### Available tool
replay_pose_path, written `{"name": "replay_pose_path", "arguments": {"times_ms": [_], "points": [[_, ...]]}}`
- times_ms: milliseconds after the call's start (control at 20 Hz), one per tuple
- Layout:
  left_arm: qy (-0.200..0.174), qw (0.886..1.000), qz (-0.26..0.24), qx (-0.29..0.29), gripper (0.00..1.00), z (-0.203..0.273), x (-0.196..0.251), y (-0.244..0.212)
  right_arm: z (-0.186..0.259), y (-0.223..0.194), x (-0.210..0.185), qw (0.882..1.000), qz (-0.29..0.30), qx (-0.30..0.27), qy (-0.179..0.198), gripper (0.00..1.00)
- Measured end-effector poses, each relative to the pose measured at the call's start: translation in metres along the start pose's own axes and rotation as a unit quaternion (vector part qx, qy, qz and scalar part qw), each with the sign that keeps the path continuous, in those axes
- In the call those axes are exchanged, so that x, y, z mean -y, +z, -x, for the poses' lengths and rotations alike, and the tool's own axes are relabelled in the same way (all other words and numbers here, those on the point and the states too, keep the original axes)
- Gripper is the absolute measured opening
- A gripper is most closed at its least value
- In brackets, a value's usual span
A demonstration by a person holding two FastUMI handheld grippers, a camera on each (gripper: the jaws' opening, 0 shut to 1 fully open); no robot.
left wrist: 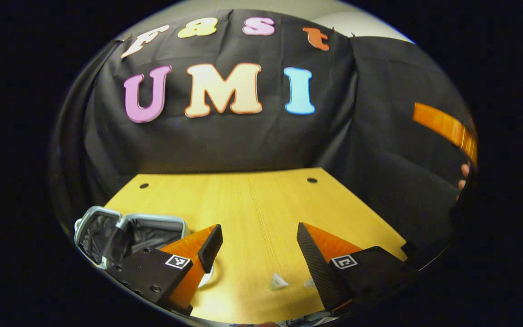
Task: First open the suitcase, pack the skin care products into it, and then close the suitcase.
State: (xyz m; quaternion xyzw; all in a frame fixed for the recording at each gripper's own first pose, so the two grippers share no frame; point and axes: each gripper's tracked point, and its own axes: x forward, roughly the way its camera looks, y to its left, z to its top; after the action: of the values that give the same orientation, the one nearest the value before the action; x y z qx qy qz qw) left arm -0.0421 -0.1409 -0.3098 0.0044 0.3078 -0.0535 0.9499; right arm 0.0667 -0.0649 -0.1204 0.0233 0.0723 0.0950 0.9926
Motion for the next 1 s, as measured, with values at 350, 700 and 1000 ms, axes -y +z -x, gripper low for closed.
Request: {"name": "replay_pose_path", "arguments": {"times_ms": [350,700,1000], "points": [[-0.012,0.994,0.027,-0.109,0.90,-0.024,0.006,-0.092,0.001,-0.026,0.009,1.000,0.011,-0.029,-0.004,0.98],[-0.019,0.985,0.072,-0.158,0.57,-0.046,0.015,-0.145,0.013,-0.053,-0.002,0.996,0.055,-0.058,0.030,0.99],[-0.026,0.981,0.079,-0.178,0.22,-0.056,0.012,-0.162,0.025,-0.077,-0.031,0.992,0.059,-0.076,0.082,1.00]]}}
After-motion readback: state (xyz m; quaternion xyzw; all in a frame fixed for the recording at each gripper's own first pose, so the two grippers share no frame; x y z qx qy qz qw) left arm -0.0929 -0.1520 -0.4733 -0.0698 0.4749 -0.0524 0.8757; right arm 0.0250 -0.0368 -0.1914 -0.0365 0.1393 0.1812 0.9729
